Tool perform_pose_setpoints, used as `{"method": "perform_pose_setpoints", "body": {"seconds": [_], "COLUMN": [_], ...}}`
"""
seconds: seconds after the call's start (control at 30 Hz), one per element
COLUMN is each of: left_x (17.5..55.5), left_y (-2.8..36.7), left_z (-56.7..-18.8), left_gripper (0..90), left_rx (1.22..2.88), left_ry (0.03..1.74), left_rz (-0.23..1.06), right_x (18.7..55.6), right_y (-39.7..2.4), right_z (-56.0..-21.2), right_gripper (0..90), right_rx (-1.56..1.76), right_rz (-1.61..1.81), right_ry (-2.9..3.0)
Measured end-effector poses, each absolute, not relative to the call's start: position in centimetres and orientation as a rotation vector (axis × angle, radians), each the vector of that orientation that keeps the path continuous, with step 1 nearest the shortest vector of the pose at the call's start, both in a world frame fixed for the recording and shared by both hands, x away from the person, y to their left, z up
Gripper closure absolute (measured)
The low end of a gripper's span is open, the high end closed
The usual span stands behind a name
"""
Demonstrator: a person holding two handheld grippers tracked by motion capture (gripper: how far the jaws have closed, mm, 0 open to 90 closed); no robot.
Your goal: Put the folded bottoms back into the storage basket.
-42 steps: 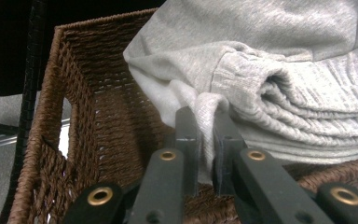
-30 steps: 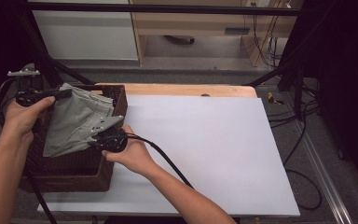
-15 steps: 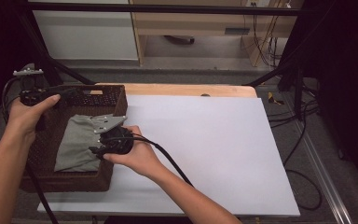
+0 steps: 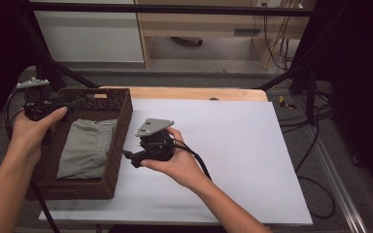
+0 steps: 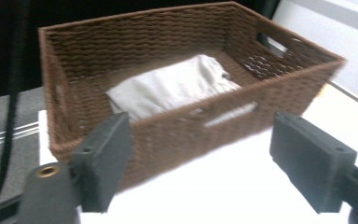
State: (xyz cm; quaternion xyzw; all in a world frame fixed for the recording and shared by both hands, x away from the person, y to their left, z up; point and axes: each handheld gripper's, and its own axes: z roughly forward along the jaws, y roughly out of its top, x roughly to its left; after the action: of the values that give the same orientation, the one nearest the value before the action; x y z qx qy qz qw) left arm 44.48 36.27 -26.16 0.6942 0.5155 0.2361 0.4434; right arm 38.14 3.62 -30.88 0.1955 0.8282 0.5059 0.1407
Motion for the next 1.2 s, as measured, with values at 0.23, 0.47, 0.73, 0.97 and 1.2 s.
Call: {"method": "perform_pose_setpoints", "body": {"seconds": [0.23,0.47,0.73,0.97,1.2], "left_x": [42.6,40.9,38.7,37.4,36.7], "left_y": [34.3,32.5,30.6,30.0,30.0], "left_z": [-26.1,-26.5,-27.8,-28.8,-29.8], "left_gripper": [13.0,7.4,5.9,6.3,6.3], "left_rx": [1.762,1.759,1.786,1.769,1.788], "left_ry": [1.256,1.222,1.136,1.094,1.113], "left_rz": [0.612,0.577,0.532,0.501,0.485], "right_x": [39.5,40.7,42.0,42.6,42.8], "right_y": [0.9,-1.6,-4.8,-7.0,-9.0], "right_z": [-30.7,-30.1,-29.5,-29.0,-28.4], "right_gripper": [8.5,5.8,4.5,4.5,4.7], "right_rx": [0.663,0.701,0.794,0.861,0.904], "right_rz": [1.409,1.429,1.496,1.492,1.497], "right_ry": [2.356,2.304,2.218,2.178,2.14]}}
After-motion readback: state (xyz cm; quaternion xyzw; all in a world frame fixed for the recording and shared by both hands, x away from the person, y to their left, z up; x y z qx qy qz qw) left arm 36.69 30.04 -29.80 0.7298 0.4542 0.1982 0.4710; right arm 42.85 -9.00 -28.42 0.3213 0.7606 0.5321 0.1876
